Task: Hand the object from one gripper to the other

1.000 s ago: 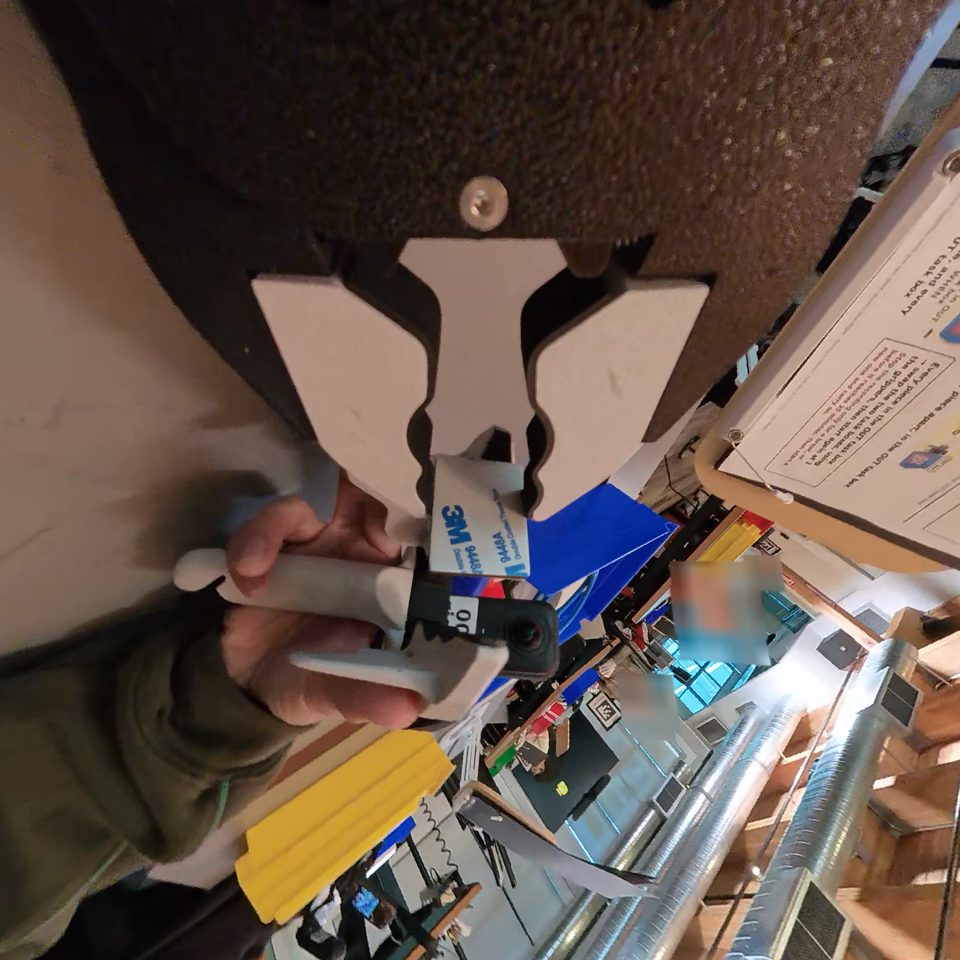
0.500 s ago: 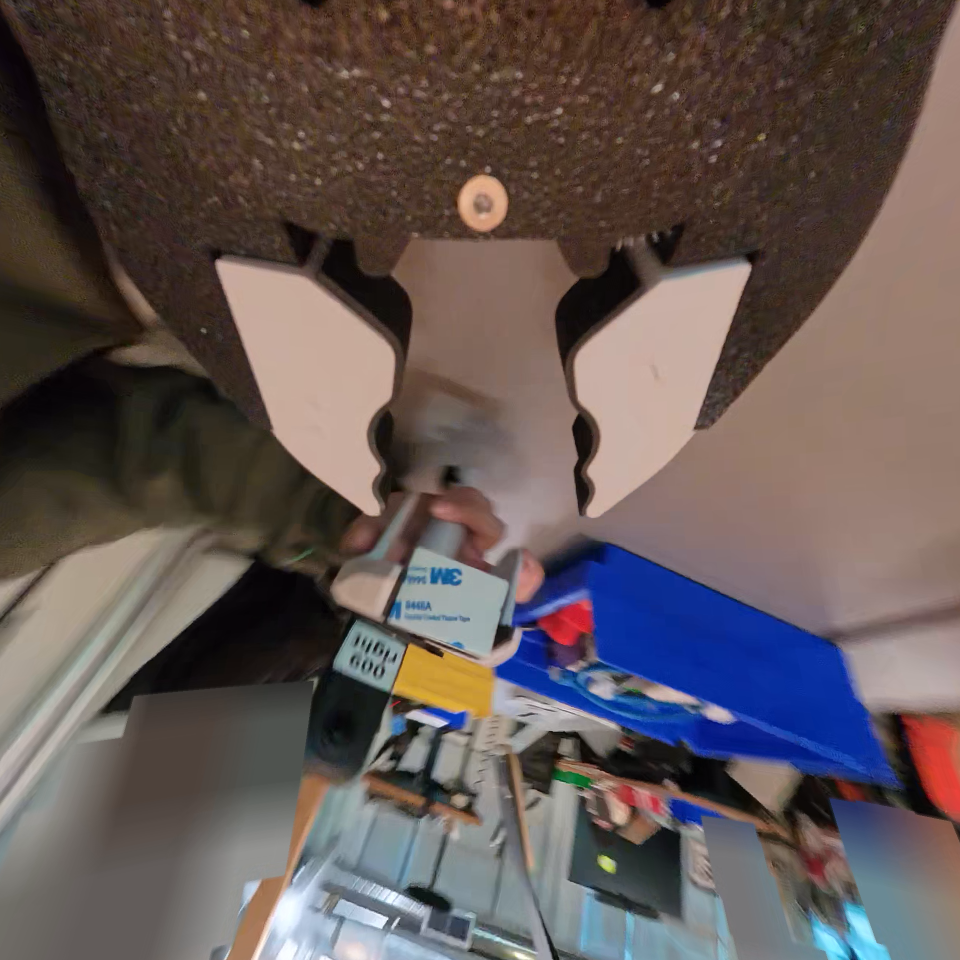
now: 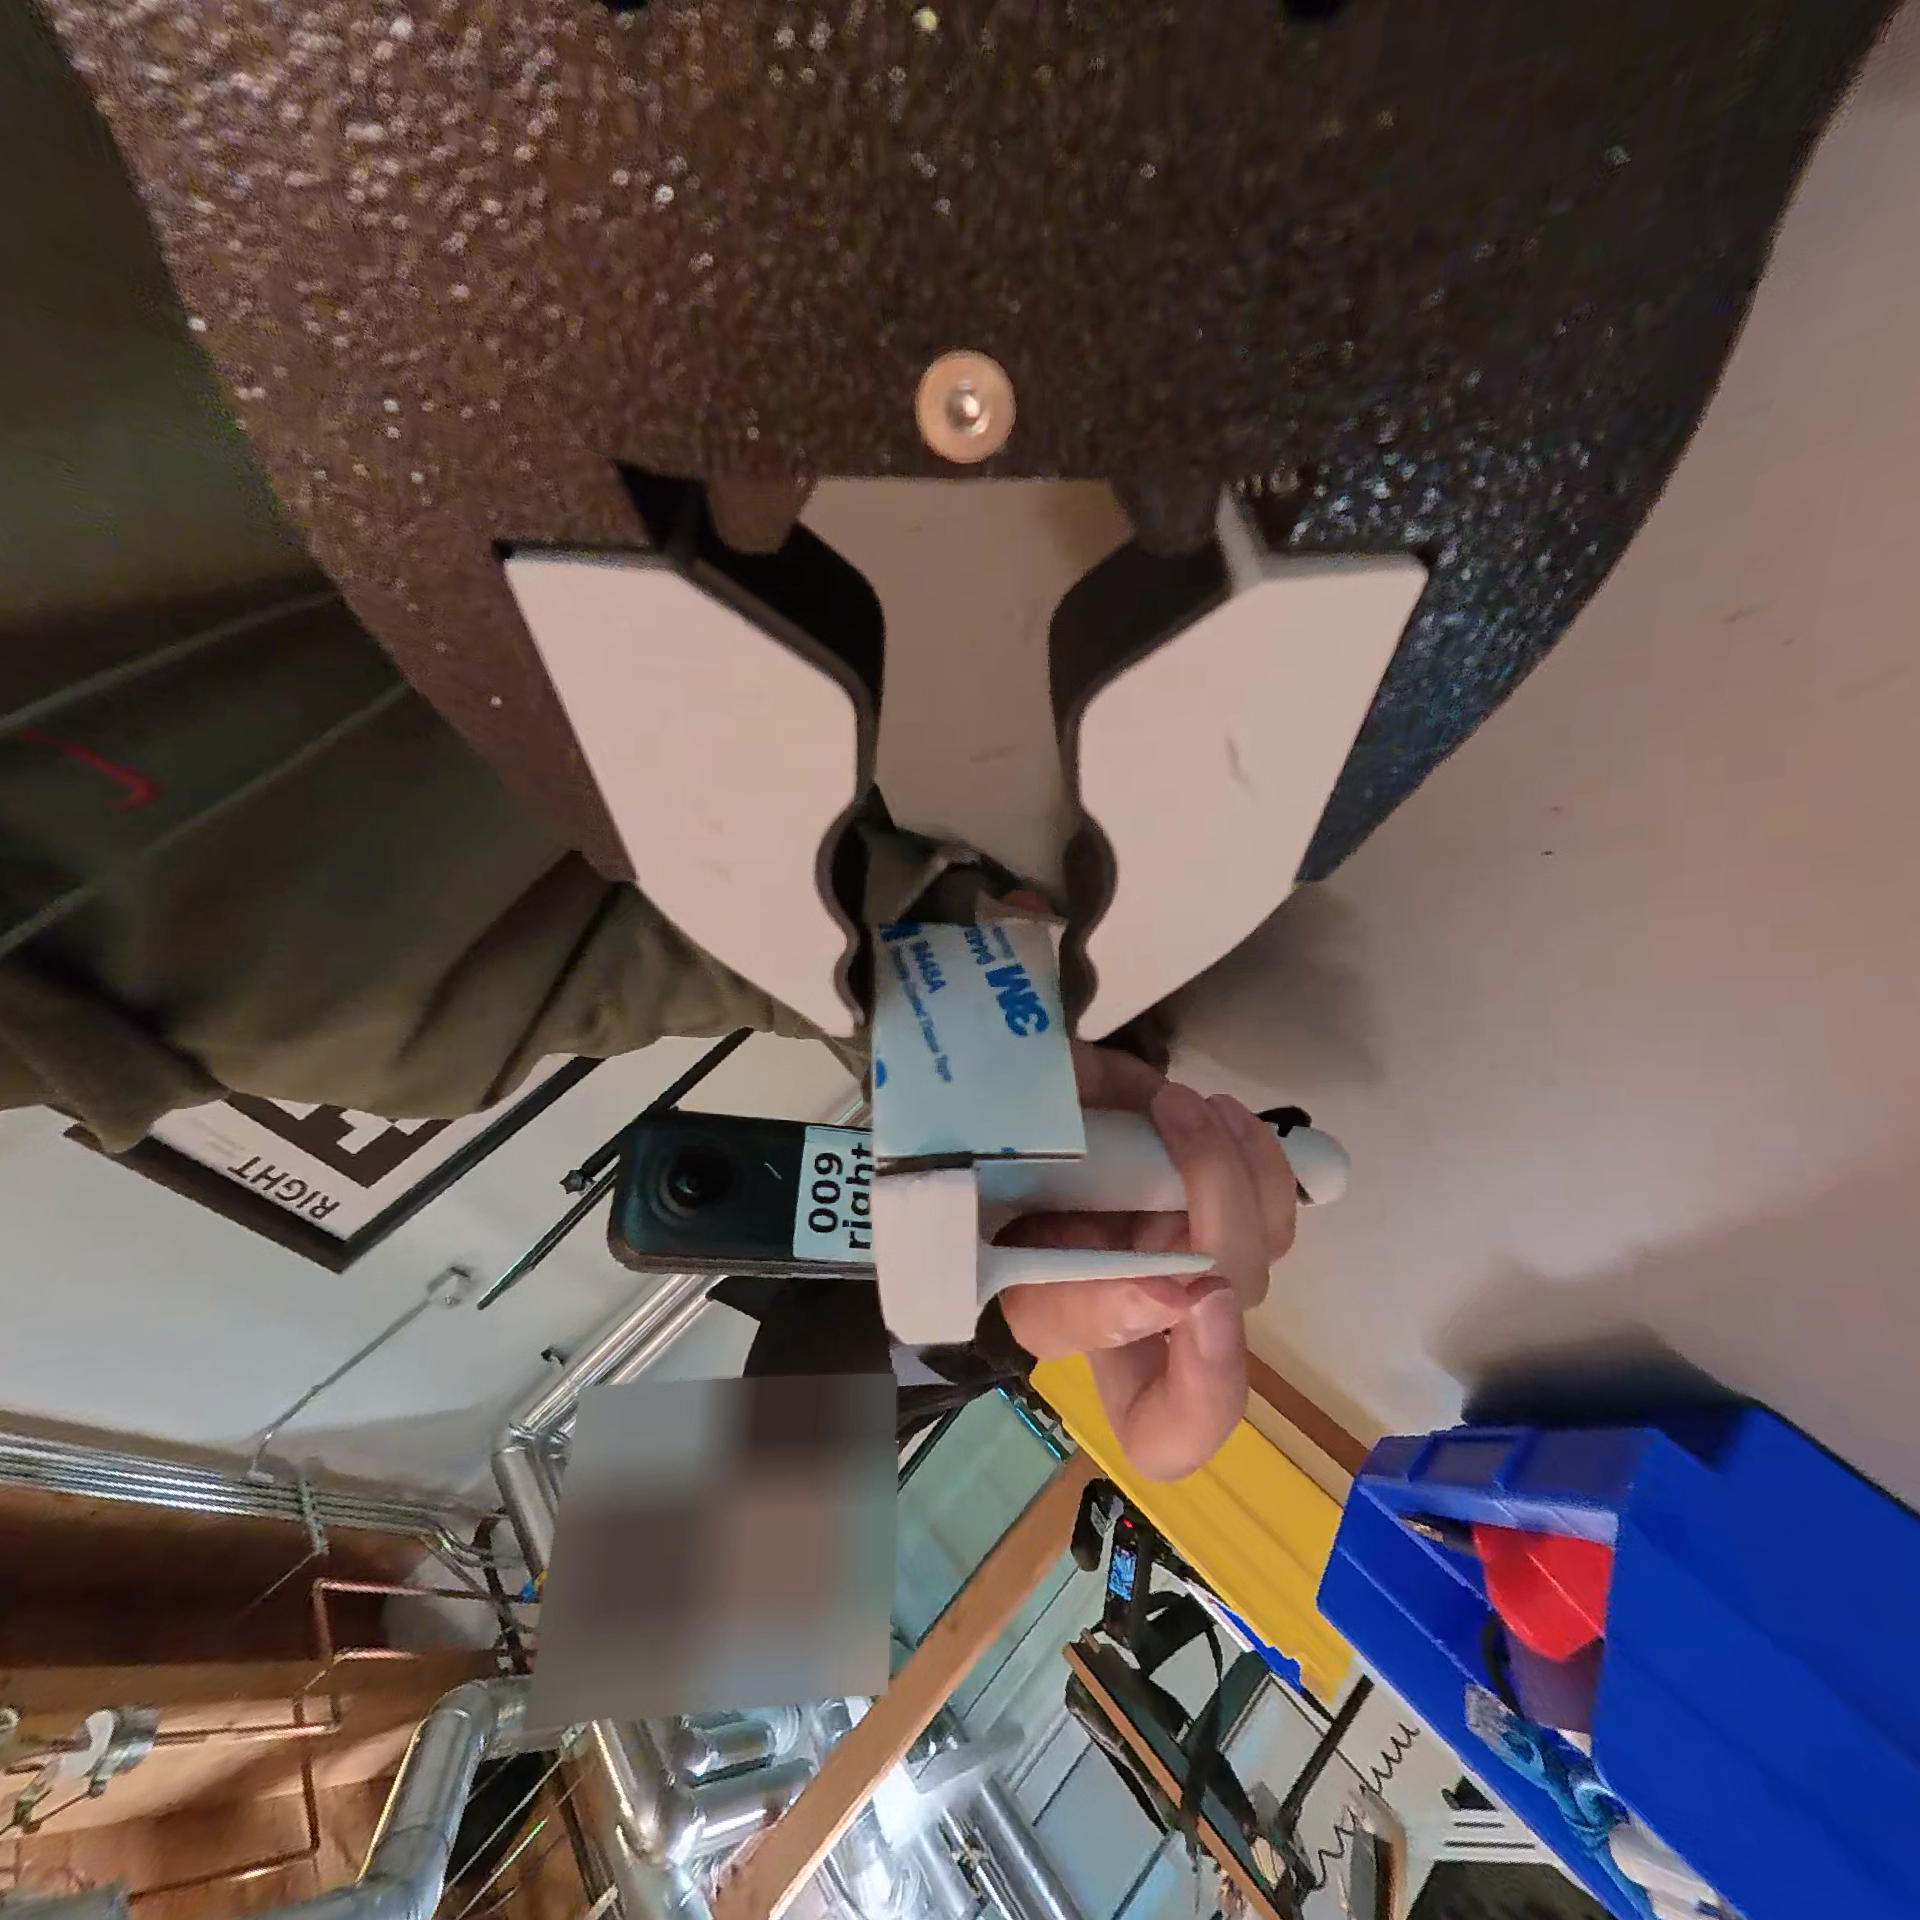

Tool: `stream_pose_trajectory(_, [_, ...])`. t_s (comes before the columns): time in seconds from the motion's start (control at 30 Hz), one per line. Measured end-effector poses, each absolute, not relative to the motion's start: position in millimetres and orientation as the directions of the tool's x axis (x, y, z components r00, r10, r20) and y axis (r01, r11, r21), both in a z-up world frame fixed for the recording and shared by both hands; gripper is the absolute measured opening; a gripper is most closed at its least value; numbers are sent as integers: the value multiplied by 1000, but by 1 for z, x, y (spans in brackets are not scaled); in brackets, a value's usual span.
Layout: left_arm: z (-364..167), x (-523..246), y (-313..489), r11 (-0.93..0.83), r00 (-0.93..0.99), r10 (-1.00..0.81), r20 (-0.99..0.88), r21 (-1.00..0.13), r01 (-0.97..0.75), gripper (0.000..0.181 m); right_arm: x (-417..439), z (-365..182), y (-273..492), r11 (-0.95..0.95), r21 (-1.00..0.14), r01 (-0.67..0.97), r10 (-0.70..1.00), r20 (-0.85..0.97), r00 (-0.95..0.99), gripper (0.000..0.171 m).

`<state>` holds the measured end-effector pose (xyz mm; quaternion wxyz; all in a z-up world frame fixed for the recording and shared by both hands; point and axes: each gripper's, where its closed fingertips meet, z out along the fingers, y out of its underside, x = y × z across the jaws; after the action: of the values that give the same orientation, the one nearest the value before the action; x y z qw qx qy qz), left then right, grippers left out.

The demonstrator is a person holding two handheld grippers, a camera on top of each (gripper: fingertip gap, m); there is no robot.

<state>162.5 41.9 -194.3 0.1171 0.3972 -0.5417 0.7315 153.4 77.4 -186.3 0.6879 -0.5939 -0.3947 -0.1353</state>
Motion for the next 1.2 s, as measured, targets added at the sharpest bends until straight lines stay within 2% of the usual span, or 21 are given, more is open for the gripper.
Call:
stream_pose_trajectory(0.1, [-197, 165, 44, -381, -666, -297, 684, -725, -574, 33, 156, -189, 79, 235, -714, 659, 273, 699, 661, 44])
stream_pose_trajectory(0.17, [-199, 172, 52, -375, -668, -399, 628, -777, -506, 33, 160, -191, 79, 196, -769, 609, 297, 638, 710, 58])
stream_pose_trajectory(0.23, [-206, 184, 68, -322, -623, -576, 528, -848, -421, 33, 171, -184, 81, 145, -879, 455, 313, 476, 822, 75])
stream_pose_trajectory(0.3, [-213, 193, 85, -215, -551, -745, 376, -918, -334, 33, 182, -175, 83, 101, -966, 240, 327, 260, 909, 74])
stream_pose_trajectory(0.37, [-217, 199, 97, -68, -486, -851, 200, -959, -275, 33, 192, -169, 85, 83, -995, 59, 321, 83, 943, 73])
stream_pose_trajectory(0.43, [-220, 204, 107, 79, -396, -918, 24, -967, -242, 33, 199, -169, 88, 65, -996, -62, 301, -40, 953, 55])
stream_pose_trajectory(0.53, [-217, 209, 113, 213, -297, -943, -149, -957, -196, 33, 197, -176, 92, 18, -989, -146, 293, -134, 947, 42])
stream_pose_trajectory(0.73, [-216, 213, 106, 377, -239, -911, -335, -912, -159, 33, 195, -192, 101, -57, -979, -196, 240, -204, 949, 32])
stream_pose_trajectory(0.8, [-218, 214, 103, 420, -234, -895, -379, -894, -158, 33, 193, -192, 101, -52, -980, -190, 250, -197, 948, 14])
stream_pose_trajectory(0.83, [-218, 214, 103, 438, -221, -890, -400, -885, -159, 33, 195, -193, 101, -51, -982, -184, 234, -191, 953, 11])
stream_pose_trajectory(0.97, [-217, 213, 102, 449, -234, -881, -411, -882, -140, 33, 199, -194, 99, -72, -991, -111, 232, -125, 965, 6])
stream_pose_trajectory(1.03, [-218, 211, 97, 408, -302, -885, -355, -903, -133, 42, 196, -191, 95, -69, -994, -81, 298, -98, 950, 5])
stream_pose_trajectory(1.07, [-217, 208, 93, 364, -346, -888, -303, -922, -128, 47, 195, -190, 92, -68, -996, -60, 328, -79, 941, 5])
stream_pose_trajectory(1.2, [-212, 190, 77, 120, -574, -819, 6, -976, -181, 46, 181, -185, 73, -35, -999, 31, 510, 9, 860, 3])
